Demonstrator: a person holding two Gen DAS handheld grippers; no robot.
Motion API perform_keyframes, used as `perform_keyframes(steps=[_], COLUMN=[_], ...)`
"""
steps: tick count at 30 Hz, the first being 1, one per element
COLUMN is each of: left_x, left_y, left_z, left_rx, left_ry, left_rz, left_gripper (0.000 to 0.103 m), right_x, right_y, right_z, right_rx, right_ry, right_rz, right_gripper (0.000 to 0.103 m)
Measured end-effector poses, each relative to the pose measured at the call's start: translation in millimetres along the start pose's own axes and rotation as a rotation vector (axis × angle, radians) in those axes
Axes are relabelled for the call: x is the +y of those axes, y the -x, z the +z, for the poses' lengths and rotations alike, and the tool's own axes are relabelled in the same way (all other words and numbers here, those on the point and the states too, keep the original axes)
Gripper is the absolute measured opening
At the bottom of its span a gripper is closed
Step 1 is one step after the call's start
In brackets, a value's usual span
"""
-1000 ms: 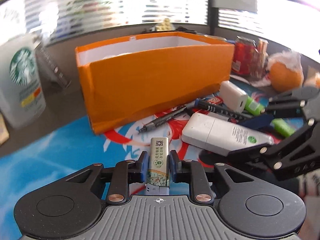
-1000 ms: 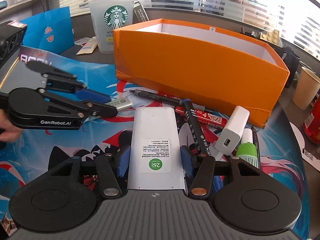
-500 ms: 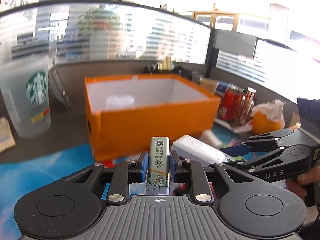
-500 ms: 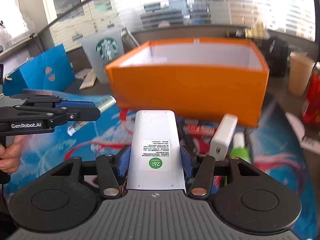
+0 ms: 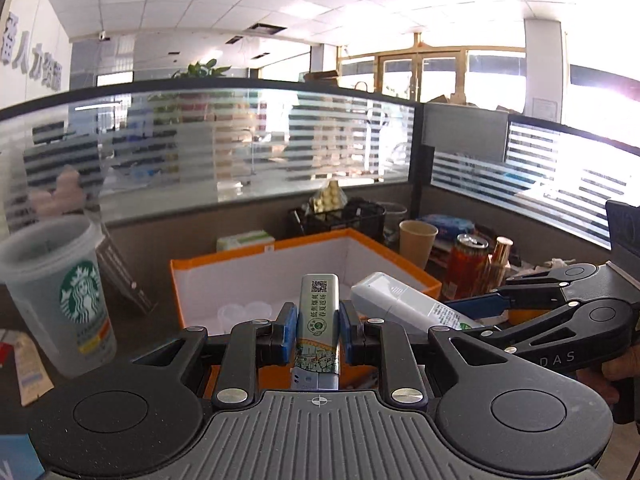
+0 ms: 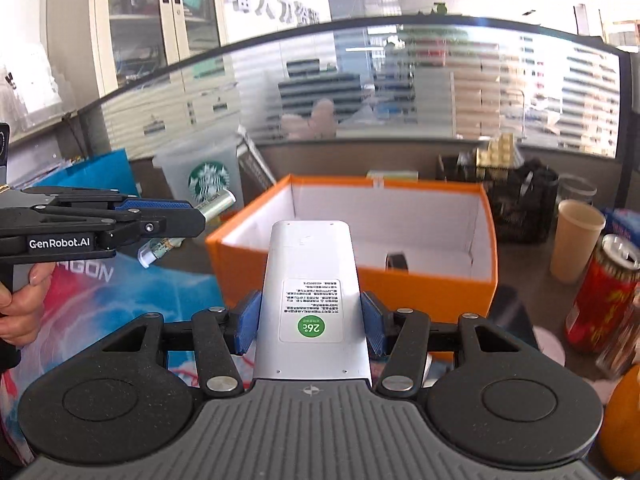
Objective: Organize rigid objects
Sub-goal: 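Carry both items over the orange box while left tool releases the stick inside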
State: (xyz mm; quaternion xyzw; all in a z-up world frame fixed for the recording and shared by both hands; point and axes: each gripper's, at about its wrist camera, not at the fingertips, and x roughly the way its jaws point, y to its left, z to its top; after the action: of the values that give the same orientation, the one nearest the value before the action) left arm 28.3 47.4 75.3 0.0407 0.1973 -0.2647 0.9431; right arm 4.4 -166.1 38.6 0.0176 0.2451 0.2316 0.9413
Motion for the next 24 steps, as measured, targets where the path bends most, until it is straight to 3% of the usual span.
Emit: perform_keyframes(steps=[9, 24], left_x=[3.2, 25.5], left_y=[-20.8, -62.4], left_z=[15.7, 27.3], left_rx=[0.007, 0.046], left_ry=[0.01, 0.04], left_rz=[0.018, 0.066], left_gripper=[0.021, 0.021], right_x=[-10.8, -39.3], right_y=[-0.7, -33.0], right_z=[26.5, 49.4], right_rx=[-0.047, -0.038], right_ry=[0.01, -0.014], right_rz=[-0.01, -0.034], right_gripper=[0.05, 0.05])
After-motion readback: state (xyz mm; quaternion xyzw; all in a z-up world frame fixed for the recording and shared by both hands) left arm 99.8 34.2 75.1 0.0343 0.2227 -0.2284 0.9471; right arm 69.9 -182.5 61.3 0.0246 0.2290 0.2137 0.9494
